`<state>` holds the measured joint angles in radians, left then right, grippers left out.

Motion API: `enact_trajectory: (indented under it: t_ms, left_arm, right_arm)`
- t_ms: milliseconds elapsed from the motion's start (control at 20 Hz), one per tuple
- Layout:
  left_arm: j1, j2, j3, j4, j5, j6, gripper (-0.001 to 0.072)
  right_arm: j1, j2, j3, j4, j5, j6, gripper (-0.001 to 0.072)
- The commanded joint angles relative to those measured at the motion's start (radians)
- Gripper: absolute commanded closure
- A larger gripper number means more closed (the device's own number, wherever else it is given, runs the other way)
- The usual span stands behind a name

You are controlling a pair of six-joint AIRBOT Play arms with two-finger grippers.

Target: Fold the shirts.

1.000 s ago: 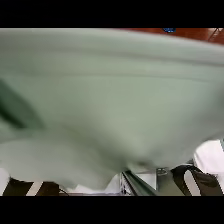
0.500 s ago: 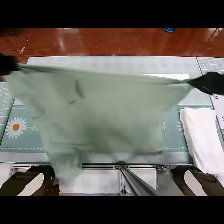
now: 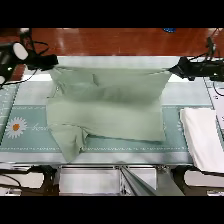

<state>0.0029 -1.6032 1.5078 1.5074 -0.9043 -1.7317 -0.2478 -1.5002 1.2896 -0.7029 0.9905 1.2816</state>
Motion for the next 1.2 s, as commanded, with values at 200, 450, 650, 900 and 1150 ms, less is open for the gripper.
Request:
enact_trajectory:
  t_ms: [200,450,650,900,1150]
  left_arm:
    - [0.068,-0.13,0.116,-0.062,-0.341,0.194,0.0688]
    - [0.129,-0.144,-0.021,-0.137,-0.404,0.206,0.0688]
    - [0.114,-0.149,-0.084,-0.16,-0.425,0.205,0.0377]
    - [0.154,-0.066,-0.066,-0.162,-0.52,0.187,0.02]
    - [0.292,0.172,-0.244,-0.232,-0.534,0.264,0.0201]
  right_arm:
    - [-0.019,-0.085,0.042,-0.061,0.235,-0.04,0.0691]
    - [0.051,-0.086,-0.099,-0.252,0.23,0.002,0.0691]
    - [0.096,-0.086,-0.145,-0.234,0.12,0.035,0.0417]
    - [0.021,-0.039,-0.079,-0.225,0.31,0.099,0.0294]
    - [-0.121,0.266,-0.207,-0.536,0.321,0.229,0.0295]
